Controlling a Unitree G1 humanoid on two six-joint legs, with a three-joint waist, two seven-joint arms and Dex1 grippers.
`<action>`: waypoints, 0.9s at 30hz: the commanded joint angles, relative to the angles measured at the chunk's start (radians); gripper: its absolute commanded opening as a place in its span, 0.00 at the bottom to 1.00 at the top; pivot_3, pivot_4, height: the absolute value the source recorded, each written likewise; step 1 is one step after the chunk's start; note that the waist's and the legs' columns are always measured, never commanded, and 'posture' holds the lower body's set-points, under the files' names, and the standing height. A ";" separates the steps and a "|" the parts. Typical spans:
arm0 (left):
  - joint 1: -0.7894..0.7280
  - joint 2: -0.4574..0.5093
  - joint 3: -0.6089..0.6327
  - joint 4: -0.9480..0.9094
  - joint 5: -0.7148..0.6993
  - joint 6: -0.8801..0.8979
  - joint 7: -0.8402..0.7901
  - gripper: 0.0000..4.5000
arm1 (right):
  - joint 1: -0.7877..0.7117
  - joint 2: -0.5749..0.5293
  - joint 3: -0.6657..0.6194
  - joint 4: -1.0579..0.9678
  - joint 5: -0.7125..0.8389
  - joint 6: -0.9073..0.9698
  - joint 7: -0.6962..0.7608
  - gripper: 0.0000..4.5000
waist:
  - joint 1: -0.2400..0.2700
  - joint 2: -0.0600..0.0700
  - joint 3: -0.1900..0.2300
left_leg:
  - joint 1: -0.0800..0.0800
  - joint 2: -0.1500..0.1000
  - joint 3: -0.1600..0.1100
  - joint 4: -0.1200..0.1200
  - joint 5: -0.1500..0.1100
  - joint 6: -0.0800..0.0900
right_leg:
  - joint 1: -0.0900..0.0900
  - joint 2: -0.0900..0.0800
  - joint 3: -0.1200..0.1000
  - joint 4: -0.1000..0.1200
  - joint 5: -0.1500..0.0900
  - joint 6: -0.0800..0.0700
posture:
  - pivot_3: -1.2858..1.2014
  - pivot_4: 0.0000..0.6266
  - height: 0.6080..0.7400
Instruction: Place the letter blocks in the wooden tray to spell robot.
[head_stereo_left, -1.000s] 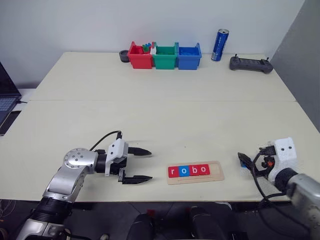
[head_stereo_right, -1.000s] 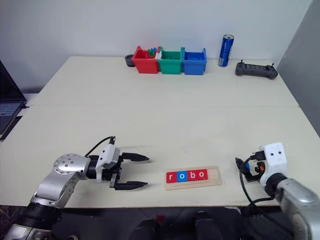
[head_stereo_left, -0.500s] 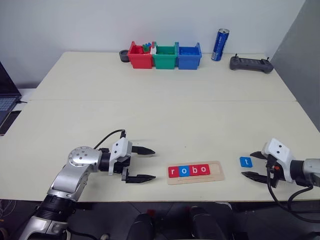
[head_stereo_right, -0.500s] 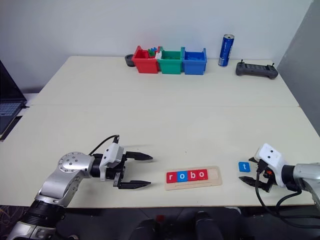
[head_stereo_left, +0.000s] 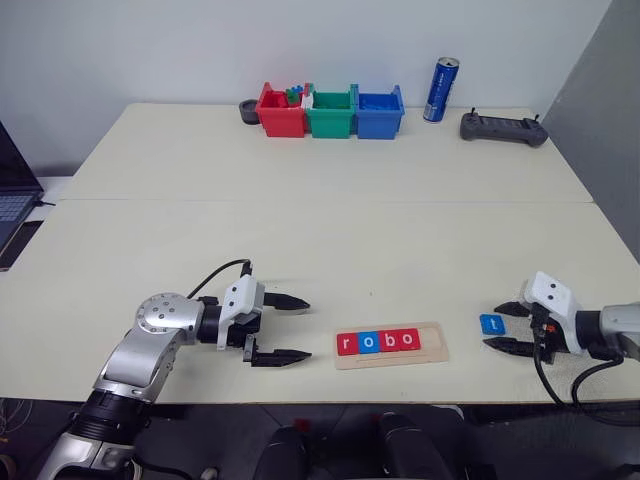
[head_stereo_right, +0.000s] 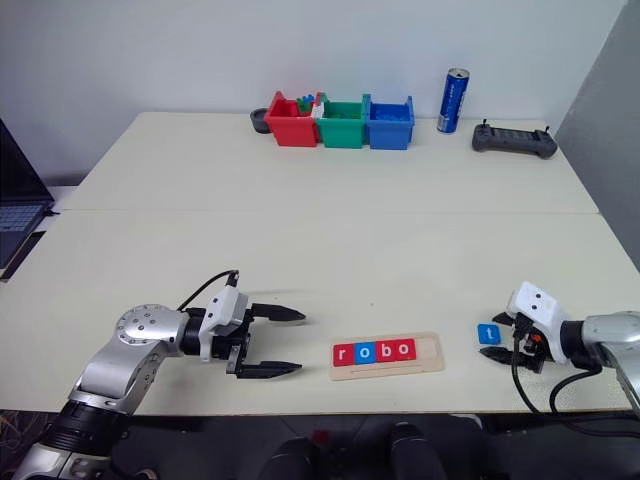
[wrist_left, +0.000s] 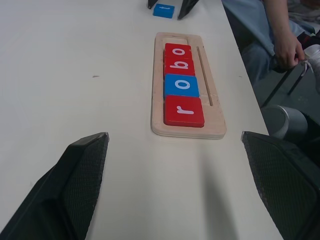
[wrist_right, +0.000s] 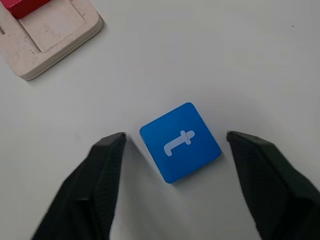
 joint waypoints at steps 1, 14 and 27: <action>0.001 0.006 0.018 -0.009 -0.003 -0.020 -0.003 1.00 | -0.002 -0.015 0.010 0.001 -0.010 -0.013 0.026 0.46 | 0.000 0.000 0.000 | 0.000 0.000 0.000 0.000 0.000 0.000 | 0.000 0.000 0.000 0.000 0.000 0.000 | 0.52 0.24 1.00; 0.019 0.004 0.019 0.061 0.012 -0.092 -0.025 1.00 | -0.033 -0.057 0.102 -0.365 -0.012 0.050 0.050 0.32 | 0.001 0.000 0.000 | 0.000 0.000 -0.001 0.000 0.000 0.000 | 0.000 0.000 -0.001 0.000 0.000 0.000 | 0.52 0.24 1.00; 0.018 0.003 0.016 0.019 0.009 -0.070 -0.003 1.00 | -0.212 -0.046 0.322 -0.326 -0.147 0.016 0.103 0.32 | 0.002 0.000 0.000 | 0.000 0.000 -0.001 0.000 0.000 0.000 | -0.001 -0.001 -0.001 0.000 0.000 0.000 | 0.52 0.24 1.00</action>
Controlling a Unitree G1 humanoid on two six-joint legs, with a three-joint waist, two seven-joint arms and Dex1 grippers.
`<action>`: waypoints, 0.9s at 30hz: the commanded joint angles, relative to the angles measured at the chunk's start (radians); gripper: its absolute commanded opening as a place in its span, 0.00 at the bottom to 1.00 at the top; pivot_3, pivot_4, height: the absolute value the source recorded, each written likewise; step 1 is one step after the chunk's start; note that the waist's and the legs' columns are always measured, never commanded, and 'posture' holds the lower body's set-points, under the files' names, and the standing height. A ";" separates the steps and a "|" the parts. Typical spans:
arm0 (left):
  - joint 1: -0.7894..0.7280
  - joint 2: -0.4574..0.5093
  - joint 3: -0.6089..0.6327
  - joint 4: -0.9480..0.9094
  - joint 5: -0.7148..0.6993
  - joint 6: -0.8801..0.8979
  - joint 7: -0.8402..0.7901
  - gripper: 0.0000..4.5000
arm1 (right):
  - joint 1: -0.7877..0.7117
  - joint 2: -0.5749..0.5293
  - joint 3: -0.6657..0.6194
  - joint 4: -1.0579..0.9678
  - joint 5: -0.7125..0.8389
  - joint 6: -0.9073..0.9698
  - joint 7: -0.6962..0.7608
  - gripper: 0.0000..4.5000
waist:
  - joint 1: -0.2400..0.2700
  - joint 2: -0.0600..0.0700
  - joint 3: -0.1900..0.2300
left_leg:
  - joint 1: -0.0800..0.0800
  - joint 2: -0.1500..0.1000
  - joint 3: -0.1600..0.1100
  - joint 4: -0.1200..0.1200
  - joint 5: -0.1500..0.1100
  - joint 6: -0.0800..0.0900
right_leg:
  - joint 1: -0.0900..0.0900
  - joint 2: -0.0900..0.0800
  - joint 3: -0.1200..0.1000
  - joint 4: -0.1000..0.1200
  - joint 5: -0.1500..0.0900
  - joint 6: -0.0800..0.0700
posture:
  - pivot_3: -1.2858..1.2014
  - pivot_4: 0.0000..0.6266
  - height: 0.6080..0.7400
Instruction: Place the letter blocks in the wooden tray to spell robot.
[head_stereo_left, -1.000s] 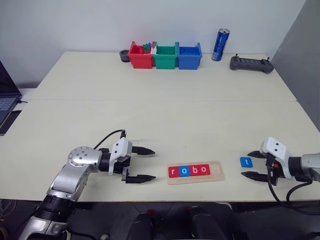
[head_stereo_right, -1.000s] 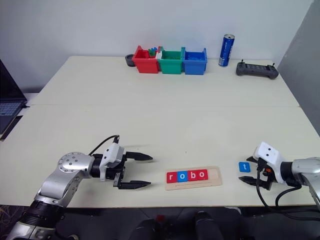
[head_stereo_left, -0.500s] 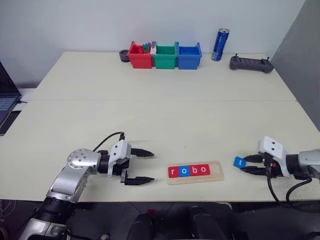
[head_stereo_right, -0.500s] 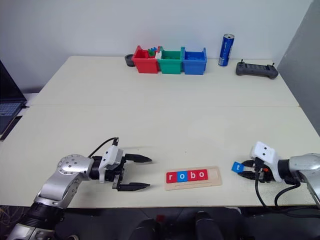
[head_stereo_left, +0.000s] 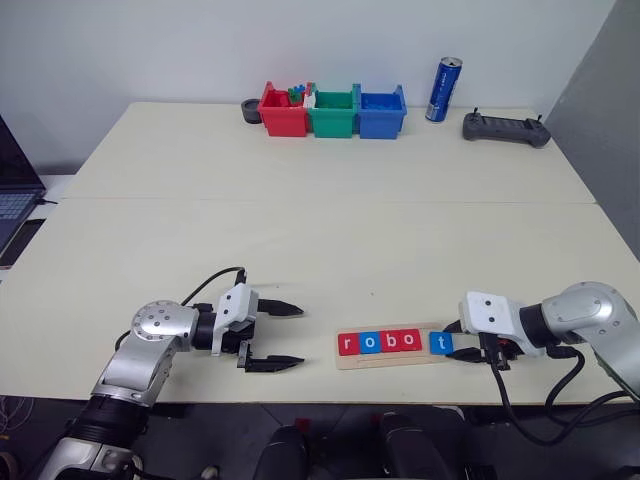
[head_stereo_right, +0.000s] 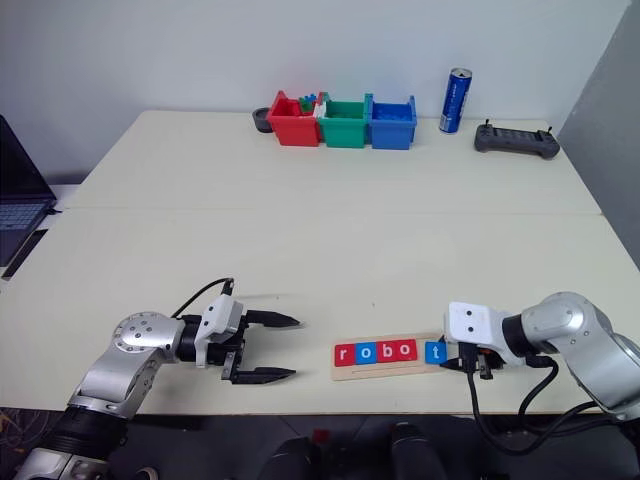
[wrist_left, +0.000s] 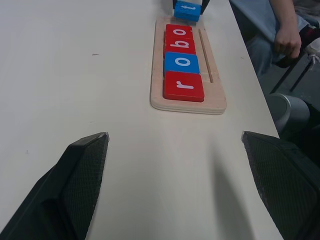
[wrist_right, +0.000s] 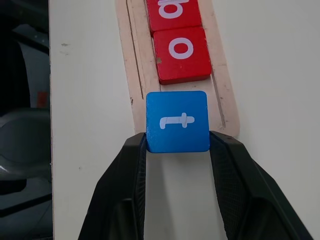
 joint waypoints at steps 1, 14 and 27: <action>-0.004 0.004 0.014 -0.068 -0.010 0.024 0.021 1.00 | -0.042 0.016 0.022 0.003 -0.025 -0.025 0.015 0.32 | 0.000 0.000 0.000 | 0.000 0.000 0.000 0.000 0.000 0.000 | 0.000 0.000 0.000 0.000 0.000 0.000 | 0.52 0.24 1.00; 0.015 0.013 0.030 -0.103 -0.018 0.053 0.039 1.00 | -0.103 0.051 0.056 0.077 -0.065 -0.065 0.055 0.32 | 0.000 0.000 0.000 | 0.000 0.000 0.000 0.000 0.000 0.000 | 0.000 0.000 0.000 0.000 0.000 0.000 | 0.52 0.24 1.00; 0.013 0.018 0.028 -0.125 -0.023 0.070 0.046 1.00 | -0.108 0.057 0.027 0.069 -0.056 -0.065 0.049 0.94 | 0.000 0.000 0.000 | 0.000 0.000 0.000 0.000 0.000 0.000 | 0.000 0.000 0.000 0.000 0.000 0.000 | 0.52 0.24 1.00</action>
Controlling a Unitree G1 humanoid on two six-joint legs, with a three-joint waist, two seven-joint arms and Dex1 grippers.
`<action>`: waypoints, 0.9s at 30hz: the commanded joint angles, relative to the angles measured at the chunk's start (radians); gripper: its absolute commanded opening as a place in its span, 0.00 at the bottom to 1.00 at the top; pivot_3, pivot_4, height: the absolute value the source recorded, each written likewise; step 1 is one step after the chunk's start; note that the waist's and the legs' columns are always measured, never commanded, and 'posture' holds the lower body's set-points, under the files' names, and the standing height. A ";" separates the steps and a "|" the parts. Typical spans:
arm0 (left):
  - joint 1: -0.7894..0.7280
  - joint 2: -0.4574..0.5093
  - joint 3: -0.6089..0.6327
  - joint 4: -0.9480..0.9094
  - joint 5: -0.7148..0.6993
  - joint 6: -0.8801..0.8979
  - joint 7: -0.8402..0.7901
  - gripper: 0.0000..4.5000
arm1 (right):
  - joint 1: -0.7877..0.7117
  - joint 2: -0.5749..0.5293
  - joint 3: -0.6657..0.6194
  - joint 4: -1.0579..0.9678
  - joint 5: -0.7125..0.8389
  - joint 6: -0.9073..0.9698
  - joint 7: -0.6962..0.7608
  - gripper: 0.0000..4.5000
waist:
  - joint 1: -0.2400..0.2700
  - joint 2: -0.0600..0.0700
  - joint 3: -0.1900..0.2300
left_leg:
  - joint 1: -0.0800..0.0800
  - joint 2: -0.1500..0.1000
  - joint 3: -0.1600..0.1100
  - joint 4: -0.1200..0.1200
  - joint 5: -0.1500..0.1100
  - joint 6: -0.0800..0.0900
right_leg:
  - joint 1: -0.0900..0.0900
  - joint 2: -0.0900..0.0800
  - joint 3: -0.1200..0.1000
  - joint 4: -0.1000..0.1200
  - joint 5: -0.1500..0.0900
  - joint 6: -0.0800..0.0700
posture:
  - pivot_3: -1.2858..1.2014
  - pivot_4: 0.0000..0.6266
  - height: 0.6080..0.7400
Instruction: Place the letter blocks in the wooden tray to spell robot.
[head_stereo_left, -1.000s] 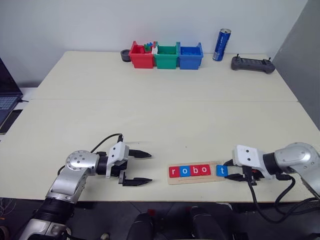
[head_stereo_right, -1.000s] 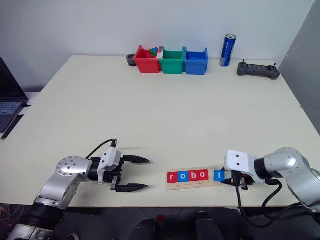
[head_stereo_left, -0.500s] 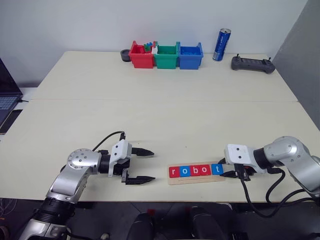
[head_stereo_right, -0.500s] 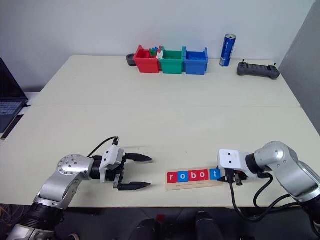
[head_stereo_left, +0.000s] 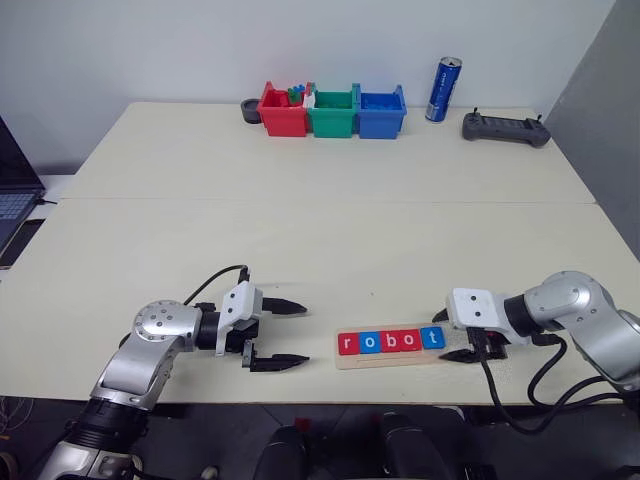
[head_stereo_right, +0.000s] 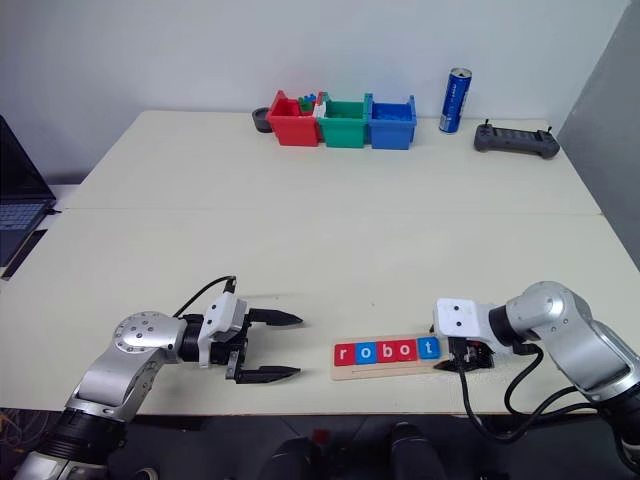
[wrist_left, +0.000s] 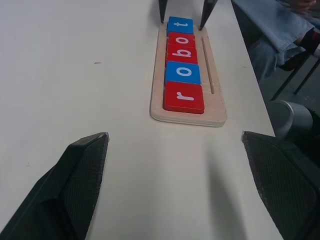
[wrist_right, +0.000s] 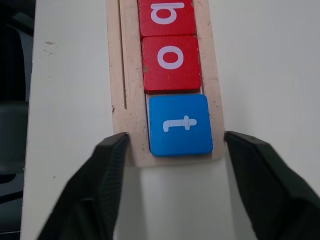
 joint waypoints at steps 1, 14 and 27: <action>-0.005 0.014 0.026 -0.042 -0.018 0.005 0.000 1.00 | -0.014 -0.011 -0.042 -0.027 0.012 0.000 0.007 0.99 | 0.000 0.000 0.000 | 0.000 0.000 0.000 0.000 0.000 0.000 | 0.000 0.000 0.000 0.000 0.000 0.000 | 0.52 0.24 1.00; 0.010 0.012 0.024 -0.057 -0.019 0.013 0.012 1.00 | 0.176 -0.092 -0.256 -0.187 0.059 0.053 -0.082 0.62 | 0.006 0.000 0.000 | -0.001 0.000 0.000 0.000 0.000 0.000 | 0.000 0.000 0.000 0.000 0.000 0.000 | 0.52 0.24 1.00; -0.015 0.004 0.021 -0.029 -0.010 0.007 0.002 1.00 | 0.186 -0.073 -0.165 -0.199 0.011 0.076 -0.117 0.00 | 0.005 0.000 0.000 | 0.000 0.000 0.000 0.000 0.000 0.000 | 0.000 0.000 0.000 0.000 0.000 0.000 | 0.52 0.24 1.00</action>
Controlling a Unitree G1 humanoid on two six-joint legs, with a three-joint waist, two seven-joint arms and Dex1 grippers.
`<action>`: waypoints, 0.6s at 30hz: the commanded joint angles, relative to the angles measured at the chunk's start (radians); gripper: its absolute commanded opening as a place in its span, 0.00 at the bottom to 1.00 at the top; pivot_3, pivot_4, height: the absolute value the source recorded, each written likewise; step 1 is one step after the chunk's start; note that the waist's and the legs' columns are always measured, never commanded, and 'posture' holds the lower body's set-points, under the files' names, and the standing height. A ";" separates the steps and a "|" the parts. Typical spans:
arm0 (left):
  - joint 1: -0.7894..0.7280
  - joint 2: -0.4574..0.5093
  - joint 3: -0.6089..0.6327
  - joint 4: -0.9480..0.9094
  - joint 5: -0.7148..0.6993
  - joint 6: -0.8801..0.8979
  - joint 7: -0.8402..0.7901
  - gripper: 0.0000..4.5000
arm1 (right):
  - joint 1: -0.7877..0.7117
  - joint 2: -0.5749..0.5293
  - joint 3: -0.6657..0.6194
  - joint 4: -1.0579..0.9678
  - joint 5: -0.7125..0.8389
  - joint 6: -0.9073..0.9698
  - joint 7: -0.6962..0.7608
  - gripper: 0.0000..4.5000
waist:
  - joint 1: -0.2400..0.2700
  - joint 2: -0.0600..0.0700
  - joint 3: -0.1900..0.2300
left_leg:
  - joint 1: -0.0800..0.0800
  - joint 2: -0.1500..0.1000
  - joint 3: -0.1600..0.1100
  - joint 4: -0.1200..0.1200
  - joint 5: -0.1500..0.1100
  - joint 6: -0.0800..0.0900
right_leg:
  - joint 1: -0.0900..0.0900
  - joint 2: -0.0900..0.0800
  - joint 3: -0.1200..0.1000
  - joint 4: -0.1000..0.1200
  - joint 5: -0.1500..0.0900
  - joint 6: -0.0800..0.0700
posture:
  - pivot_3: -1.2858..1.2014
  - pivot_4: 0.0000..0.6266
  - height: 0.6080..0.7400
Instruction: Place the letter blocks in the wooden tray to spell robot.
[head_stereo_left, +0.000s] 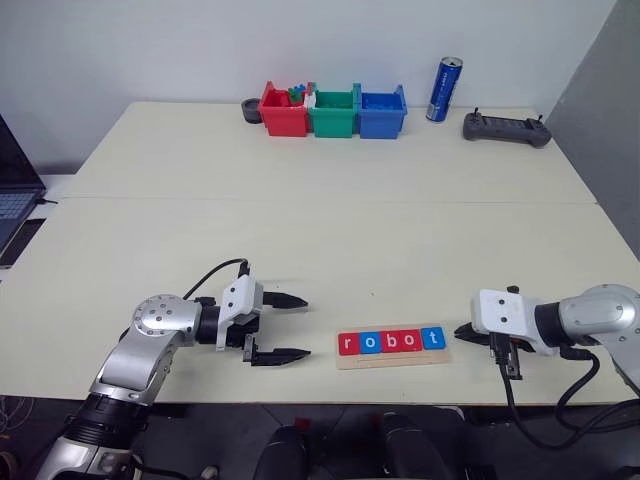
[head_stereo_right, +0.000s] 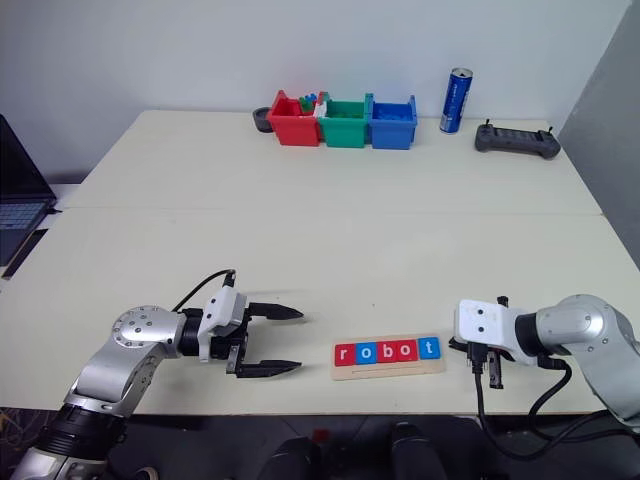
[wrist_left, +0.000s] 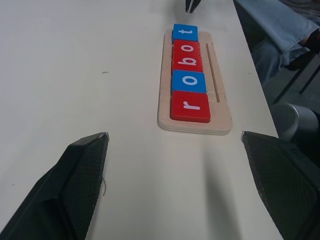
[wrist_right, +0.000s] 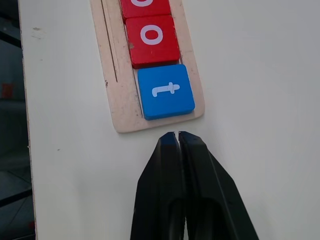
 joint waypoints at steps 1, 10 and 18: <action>0.009 0.002 0.014 -0.012 -0.008 -0.016 -0.004 1.00 | -0.010 0.005 0.031 -0.023 -0.022 0.001 -0.010 0.00 | 0.000 0.000 0.000 | 0.000 0.000 0.000 0.000 0.000 0.000 | 0.000 0.000 0.000 0.000 0.000 0.000 | 0.52 0.24 1.00; 0.025 0.004 0.020 -0.004 -0.008 -0.033 -0.008 1.00 | -0.061 0.034 0.091 -0.014 -0.051 0.001 -0.021 0.00 | 0.000 0.000 0.000 | 0.000 0.000 0.000 0.000 0.000 0.000 | 0.000 0.000 0.000 0.000 0.000 0.000 | 0.52 0.24 1.00; 0.029 0.001 0.018 0.034 -0.002 -0.068 -0.016 1.00 | -0.073 0.048 0.108 -0.016 -0.052 0.004 -0.020 0.00 | 0.001 0.000 0.000 | 0.000 0.000 0.000 0.000 0.000 0.000 | 0.000 0.000 0.000 0.000 0.000 0.000 | 0.52 0.24 1.00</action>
